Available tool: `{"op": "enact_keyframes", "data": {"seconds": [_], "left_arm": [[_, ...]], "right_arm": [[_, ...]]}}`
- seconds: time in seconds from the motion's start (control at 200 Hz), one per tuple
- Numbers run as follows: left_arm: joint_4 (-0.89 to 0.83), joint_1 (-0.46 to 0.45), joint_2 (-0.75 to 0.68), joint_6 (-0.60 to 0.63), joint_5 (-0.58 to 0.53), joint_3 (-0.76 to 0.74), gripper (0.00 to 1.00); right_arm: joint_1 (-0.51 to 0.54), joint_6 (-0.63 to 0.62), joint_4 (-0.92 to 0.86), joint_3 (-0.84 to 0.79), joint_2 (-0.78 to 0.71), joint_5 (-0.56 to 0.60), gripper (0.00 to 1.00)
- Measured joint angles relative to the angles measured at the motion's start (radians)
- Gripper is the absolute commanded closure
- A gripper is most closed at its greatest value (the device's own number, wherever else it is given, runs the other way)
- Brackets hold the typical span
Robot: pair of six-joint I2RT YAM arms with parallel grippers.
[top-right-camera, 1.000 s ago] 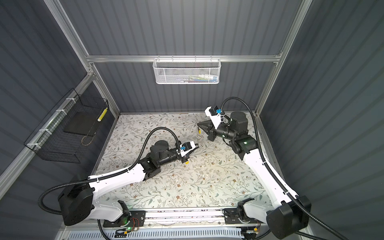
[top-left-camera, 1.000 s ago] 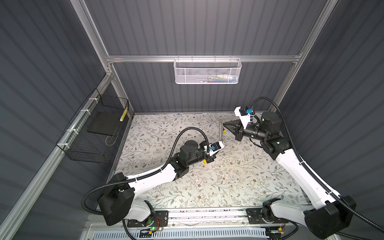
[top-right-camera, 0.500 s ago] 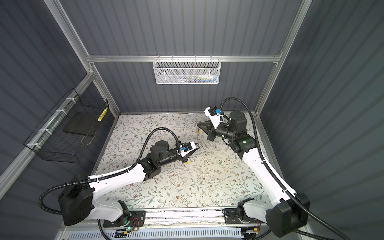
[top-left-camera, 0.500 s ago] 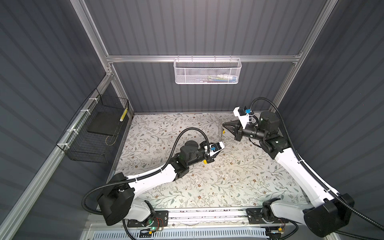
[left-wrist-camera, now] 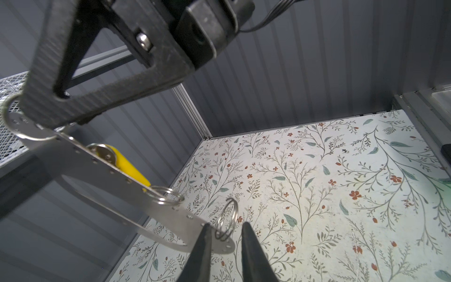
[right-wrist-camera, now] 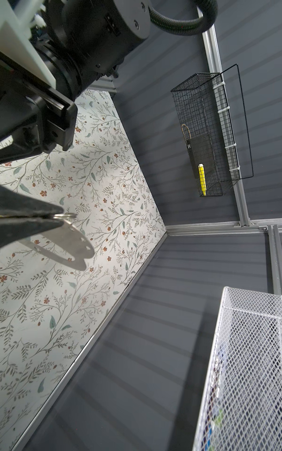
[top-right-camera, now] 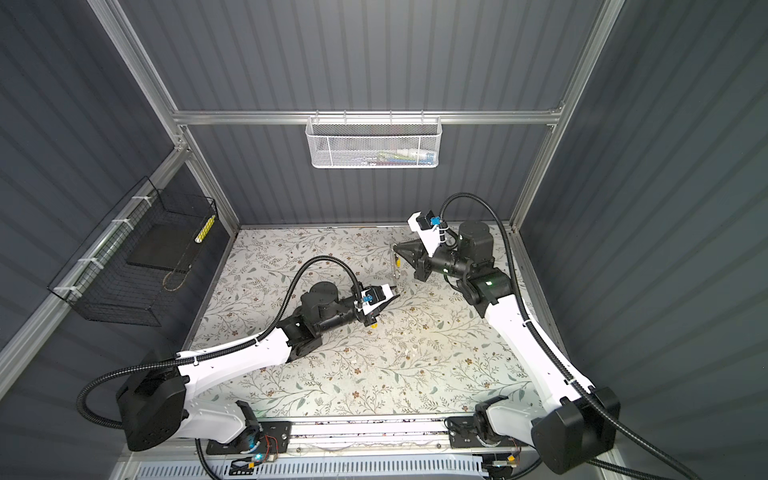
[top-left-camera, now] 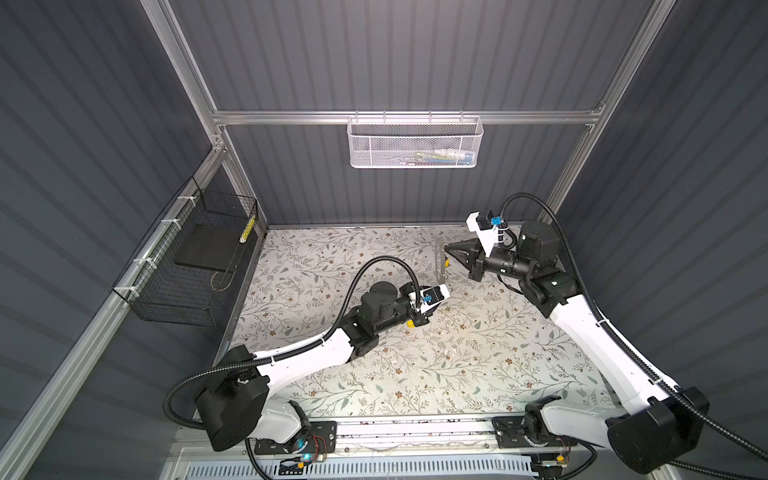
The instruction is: Put the keys on the keyring
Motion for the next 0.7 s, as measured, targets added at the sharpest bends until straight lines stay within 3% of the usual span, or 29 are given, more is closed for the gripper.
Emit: {"op": "enact_keyframes", "data": {"seconds": [0.305,0.695], "left_arm": [[0.000,-0.006,0.000,0.011,0.000,0.000,0.77],[0.024,-0.011,0.000,0.019,-0.019,0.000,0.84]], "right_arm": [[0.007,-0.004,0.000,0.000,0.001,0.000,1.00],[0.011,-0.006,-0.004,0.000,0.001,0.000,1.00]]}}
